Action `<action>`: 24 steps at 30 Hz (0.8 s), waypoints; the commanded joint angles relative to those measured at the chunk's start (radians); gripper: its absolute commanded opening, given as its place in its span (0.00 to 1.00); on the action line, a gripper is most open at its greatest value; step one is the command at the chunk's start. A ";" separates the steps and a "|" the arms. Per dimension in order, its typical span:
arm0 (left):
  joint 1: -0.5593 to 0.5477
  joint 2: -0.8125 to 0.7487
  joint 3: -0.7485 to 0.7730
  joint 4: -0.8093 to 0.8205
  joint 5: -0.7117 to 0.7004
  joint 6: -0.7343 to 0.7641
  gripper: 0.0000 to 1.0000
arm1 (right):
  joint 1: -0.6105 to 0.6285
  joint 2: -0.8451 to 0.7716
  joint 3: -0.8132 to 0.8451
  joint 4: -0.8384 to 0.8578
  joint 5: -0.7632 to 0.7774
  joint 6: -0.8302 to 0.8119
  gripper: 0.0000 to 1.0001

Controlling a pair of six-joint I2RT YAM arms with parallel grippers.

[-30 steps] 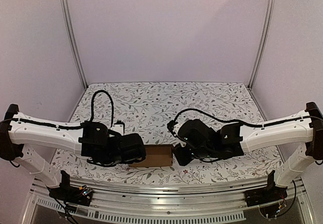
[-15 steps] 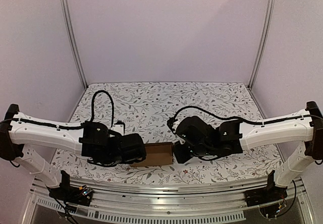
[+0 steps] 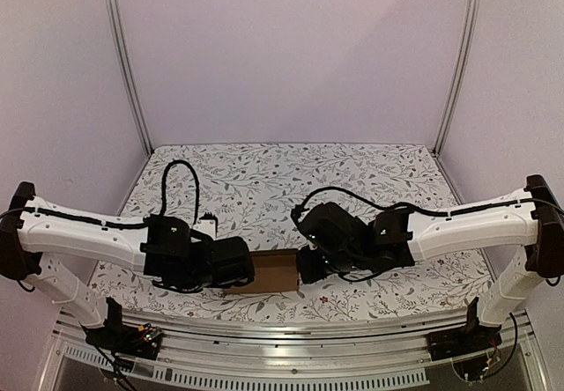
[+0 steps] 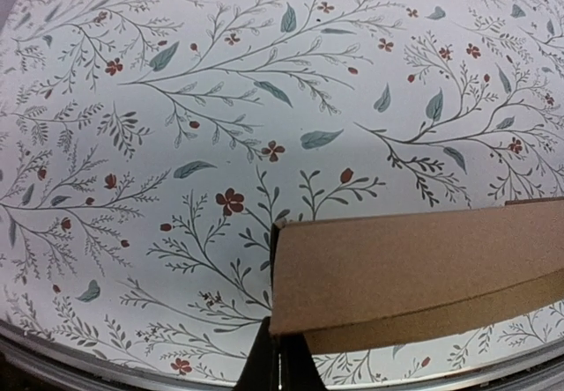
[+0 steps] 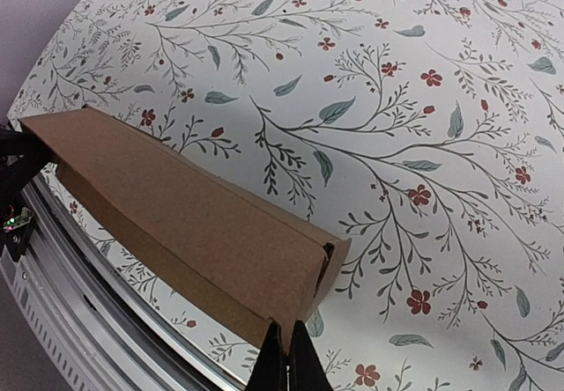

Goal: Fold the paper box

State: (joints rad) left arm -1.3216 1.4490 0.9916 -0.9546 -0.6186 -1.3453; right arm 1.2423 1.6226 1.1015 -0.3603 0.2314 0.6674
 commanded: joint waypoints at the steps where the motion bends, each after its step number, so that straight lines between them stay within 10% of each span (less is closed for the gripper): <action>1: -0.018 0.007 -0.021 0.050 0.020 0.014 0.00 | 0.004 0.022 0.044 0.030 -0.038 0.051 0.00; 24: -0.018 -0.009 -0.041 0.077 0.019 0.033 0.00 | 0.004 0.095 0.122 0.028 -0.091 0.129 0.00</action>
State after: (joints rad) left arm -1.3216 1.4456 0.9657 -0.9527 -0.6445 -1.3312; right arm 1.2362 1.6833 1.1797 -0.3904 0.2237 0.7811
